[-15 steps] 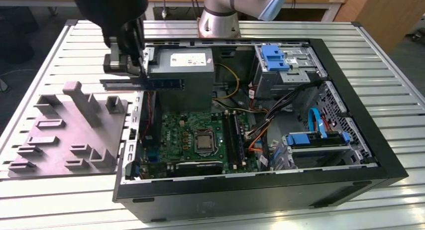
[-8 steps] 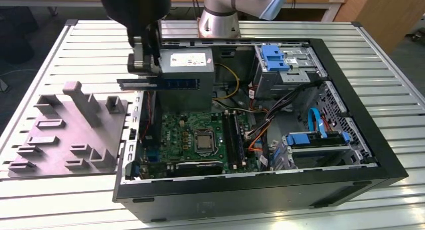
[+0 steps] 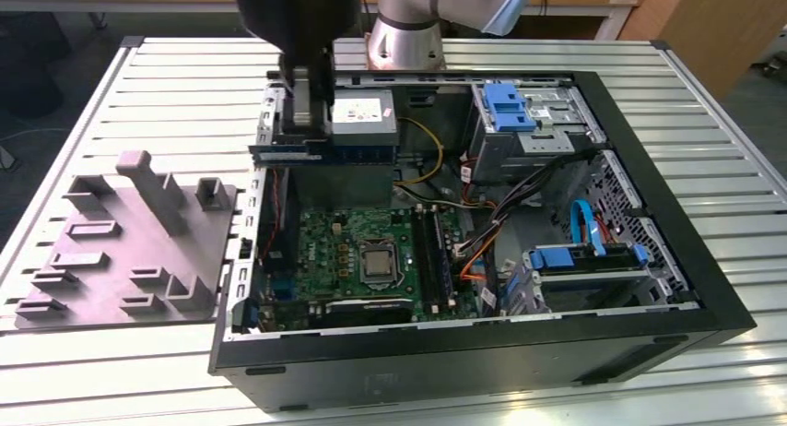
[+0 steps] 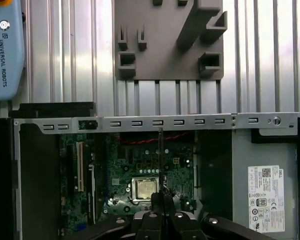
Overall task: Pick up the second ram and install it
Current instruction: 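Pick up the second ram and move it above second insertion slot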
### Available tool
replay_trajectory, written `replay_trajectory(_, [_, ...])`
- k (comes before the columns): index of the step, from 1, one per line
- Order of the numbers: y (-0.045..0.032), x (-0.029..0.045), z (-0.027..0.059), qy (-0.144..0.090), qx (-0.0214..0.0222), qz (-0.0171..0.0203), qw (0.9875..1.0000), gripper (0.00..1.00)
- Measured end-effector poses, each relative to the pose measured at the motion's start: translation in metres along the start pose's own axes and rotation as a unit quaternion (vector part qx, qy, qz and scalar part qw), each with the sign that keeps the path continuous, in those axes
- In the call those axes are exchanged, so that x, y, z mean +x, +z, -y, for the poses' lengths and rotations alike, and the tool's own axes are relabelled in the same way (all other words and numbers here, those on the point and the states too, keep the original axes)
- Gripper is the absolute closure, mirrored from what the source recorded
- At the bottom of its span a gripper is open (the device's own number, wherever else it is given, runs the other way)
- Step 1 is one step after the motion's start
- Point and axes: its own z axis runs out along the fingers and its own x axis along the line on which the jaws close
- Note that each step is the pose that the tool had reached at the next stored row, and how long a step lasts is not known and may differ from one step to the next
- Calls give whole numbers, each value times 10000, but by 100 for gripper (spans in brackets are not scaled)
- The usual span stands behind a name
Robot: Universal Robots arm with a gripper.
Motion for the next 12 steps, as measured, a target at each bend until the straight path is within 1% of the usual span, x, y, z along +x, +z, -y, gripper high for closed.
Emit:
replay_trajectory(2, [2,-3,72,0,-2,0,10000,89])
replay_trajectory(9, [9,-15,377,1,-12,-1,10000,89])
replay_trajectory(12, [11,-20,488,0,-14,-1,10000,89])
